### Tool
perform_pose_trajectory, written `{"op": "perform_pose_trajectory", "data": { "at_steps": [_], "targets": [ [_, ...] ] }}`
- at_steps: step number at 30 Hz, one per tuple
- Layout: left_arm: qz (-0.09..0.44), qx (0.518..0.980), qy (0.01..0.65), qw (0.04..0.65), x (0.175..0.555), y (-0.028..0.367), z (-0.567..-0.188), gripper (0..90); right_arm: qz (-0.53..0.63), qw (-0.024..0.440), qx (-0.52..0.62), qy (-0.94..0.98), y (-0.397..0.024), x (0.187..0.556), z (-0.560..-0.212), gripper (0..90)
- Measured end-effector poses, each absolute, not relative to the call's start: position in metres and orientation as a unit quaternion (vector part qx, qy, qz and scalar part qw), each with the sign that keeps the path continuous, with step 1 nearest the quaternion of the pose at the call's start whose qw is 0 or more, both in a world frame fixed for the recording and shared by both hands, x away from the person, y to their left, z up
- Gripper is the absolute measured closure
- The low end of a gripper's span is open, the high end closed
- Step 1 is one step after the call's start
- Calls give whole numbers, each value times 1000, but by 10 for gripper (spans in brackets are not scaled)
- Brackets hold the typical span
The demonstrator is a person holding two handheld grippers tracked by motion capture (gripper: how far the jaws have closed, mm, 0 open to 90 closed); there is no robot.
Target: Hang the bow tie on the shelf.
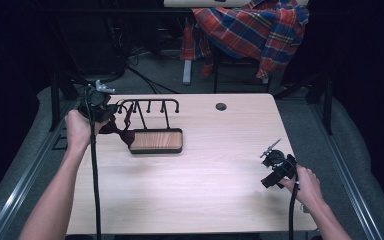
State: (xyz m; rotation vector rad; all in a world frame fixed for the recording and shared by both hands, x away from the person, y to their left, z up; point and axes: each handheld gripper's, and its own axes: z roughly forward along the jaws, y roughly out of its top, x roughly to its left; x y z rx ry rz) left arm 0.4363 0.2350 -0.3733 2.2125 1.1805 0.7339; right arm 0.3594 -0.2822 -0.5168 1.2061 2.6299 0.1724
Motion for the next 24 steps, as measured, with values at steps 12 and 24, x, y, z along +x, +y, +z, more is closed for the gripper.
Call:
{"op": "perform_pose_trajectory", "data": {
  "at_steps": [12, 24],
  "targets": [
    [281, 814, 450, 238, 452, 237, -382, 895, 70, 123, 419, 897, -282, 358, -519, 130],
    [280, 810, 464, 224, 467, 236, -389, 894, 70, 124, 421, 896, -281, 358, -520, 129]
  ]
}}
